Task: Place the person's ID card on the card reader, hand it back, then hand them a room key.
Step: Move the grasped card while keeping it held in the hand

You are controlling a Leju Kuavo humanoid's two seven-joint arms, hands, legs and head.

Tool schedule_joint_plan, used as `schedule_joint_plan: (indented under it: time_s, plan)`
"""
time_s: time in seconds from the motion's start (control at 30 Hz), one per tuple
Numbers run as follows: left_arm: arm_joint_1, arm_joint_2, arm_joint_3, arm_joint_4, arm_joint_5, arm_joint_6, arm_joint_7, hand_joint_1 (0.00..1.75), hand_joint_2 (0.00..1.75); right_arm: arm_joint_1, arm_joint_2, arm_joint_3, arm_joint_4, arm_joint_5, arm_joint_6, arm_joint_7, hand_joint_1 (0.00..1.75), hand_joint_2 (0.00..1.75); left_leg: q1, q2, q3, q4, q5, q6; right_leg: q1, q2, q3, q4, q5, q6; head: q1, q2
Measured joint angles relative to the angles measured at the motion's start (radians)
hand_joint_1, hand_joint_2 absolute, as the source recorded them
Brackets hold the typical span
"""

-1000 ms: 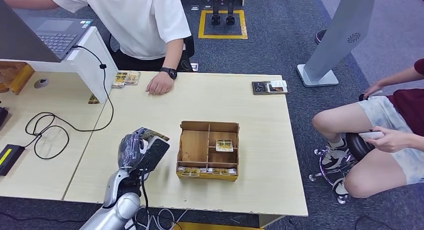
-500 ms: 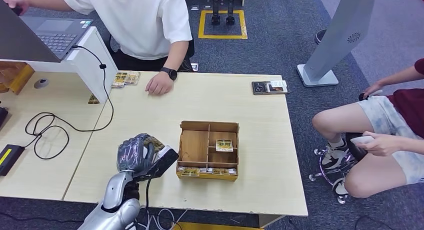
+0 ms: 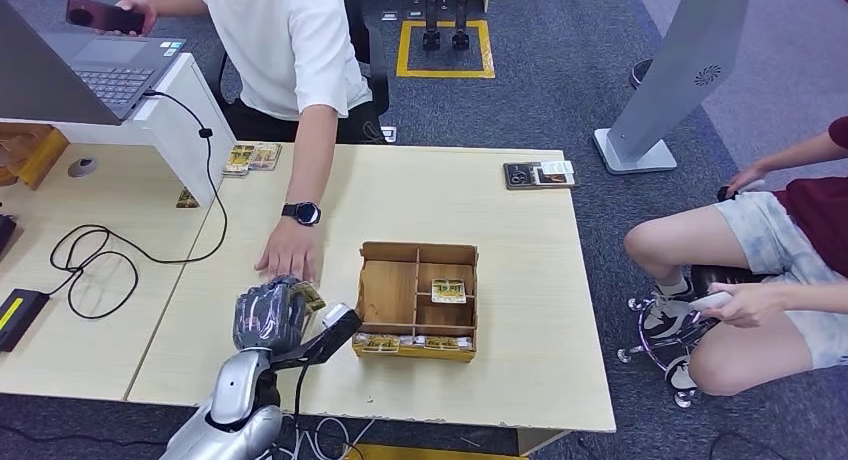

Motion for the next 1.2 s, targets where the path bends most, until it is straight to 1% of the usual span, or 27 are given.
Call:
schedule_joint_plan:
  time_s: [0.17,0.3,0.47,0.6,0.87,1.1,1.2]
  plan:
    - [0.014,-0.020,0.031,0.038,-0.048,0.072,0.017,1.75,1.75,-0.002,0.000,0.005,0.000,0.000,-0.005,0.002,0.00,1.75,0.000,0.000,0.000,0.000,0.000,0.000,0.000,0.000,0.000,0.000,0.000,0.000,0.000,0.000]
    - [0.027,-0.039,0.065,0.064,-0.053,0.095,0.017,1.75,1.75,-0.005,0.000,0.012,0.000,0.000,-0.012,0.002,0.00,1.75,0.000,0.000,0.000,0.000,0.000,0.000,0.000,0.000,0.000,0.000,0.000,0.000,0.000,0.000]
    - [0.034,-0.053,0.100,0.095,-0.073,0.093,0.023,1.75,1.75,-0.007,0.000,0.020,0.000,0.001,-0.016,0.006,0.00,1.75,0.000,0.000,0.000,0.000,0.000,0.000,0.000,0.000,0.001,0.000,0.000,0.000,0.000,0.000]
    - [0.035,-0.060,0.116,0.120,-0.115,0.071,0.035,1.75,1.75,-0.010,0.000,0.025,0.000,0.002,-0.016,0.008,0.00,1.75,0.000,0.000,0.000,0.000,0.000,0.000,0.000,0.000,0.001,0.000,0.000,0.000,0.000,0.000]
    - [0.035,-0.071,0.120,0.172,-0.182,0.041,0.065,1.75,1.75,-0.016,0.000,0.030,0.000,0.004,-0.015,0.011,0.00,1.75,0.000,0.000,0.001,0.000,0.000,0.000,0.000,-0.001,0.001,0.000,0.000,0.000,0.000,0.000]
    - [0.029,-0.078,0.121,0.189,-0.182,0.041,0.067,1.75,1.75,-0.017,0.000,0.037,0.000,0.005,-0.015,0.012,0.00,1.75,0.000,-0.001,0.003,0.000,0.000,0.000,0.000,-0.001,0.004,0.000,0.000,0.000,0.000,0.000]
    - [0.030,-0.081,0.124,0.189,-0.167,0.051,0.055,1.75,1.75,-0.017,0.000,0.041,0.000,0.004,-0.015,0.013,0.00,1.75,0.000,-0.001,0.004,0.000,0.000,0.000,0.000,-0.001,0.005,0.000,0.000,0.000,0.000,0.000]
